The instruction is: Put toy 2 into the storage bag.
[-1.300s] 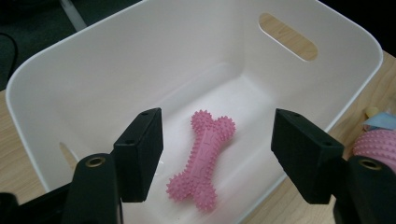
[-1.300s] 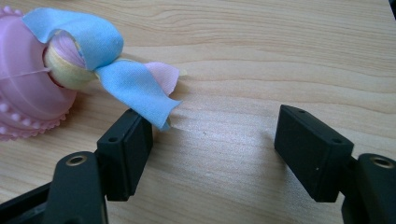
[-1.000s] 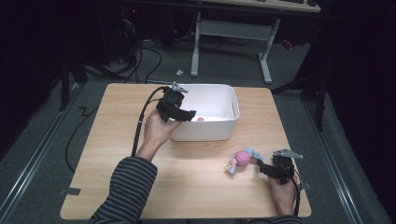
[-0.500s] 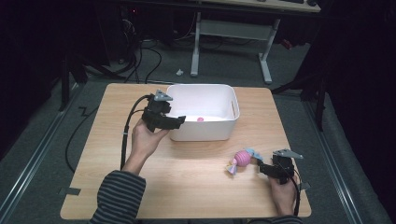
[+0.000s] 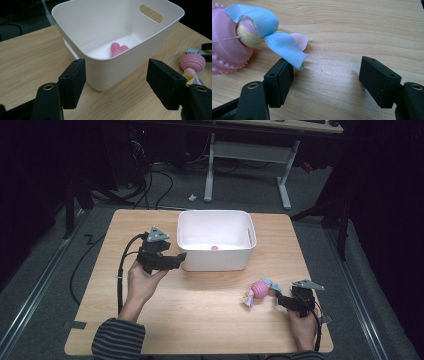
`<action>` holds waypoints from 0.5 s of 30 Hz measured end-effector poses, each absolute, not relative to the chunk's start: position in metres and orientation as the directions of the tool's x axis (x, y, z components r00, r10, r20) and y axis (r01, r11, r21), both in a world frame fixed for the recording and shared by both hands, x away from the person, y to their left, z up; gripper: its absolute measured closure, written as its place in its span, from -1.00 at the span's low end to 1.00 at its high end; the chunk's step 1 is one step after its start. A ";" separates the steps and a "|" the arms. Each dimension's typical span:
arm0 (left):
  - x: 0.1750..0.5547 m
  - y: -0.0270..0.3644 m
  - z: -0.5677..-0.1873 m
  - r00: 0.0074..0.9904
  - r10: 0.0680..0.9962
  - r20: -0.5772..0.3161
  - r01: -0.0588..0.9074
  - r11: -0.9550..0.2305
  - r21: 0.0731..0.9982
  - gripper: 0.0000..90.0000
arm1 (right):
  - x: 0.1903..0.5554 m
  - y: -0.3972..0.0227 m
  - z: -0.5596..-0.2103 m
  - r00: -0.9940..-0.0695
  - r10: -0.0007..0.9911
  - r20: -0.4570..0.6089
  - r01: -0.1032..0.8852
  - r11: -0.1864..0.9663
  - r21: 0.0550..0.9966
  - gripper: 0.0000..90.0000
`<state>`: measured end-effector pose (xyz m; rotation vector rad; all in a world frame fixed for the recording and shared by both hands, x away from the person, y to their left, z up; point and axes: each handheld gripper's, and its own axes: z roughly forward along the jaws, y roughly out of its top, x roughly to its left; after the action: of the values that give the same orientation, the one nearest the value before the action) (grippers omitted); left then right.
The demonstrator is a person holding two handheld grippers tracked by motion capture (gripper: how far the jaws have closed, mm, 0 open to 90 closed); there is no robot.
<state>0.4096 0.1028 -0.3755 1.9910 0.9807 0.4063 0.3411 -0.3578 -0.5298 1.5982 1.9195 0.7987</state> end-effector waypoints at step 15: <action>0.393 0.127 -0.404 0.592 0.797 -0.123 0.522 -0.263 0.811 -0.29 | 0.341 -0.358 -0.530 -0.178 0.984 -0.016 0.679 0.135 0.721 -0.38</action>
<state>0.3934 0.1272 -0.4039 1.9391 1.0535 0.3926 0.3409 -0.3577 -0.5301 1.5932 1.9207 0.8035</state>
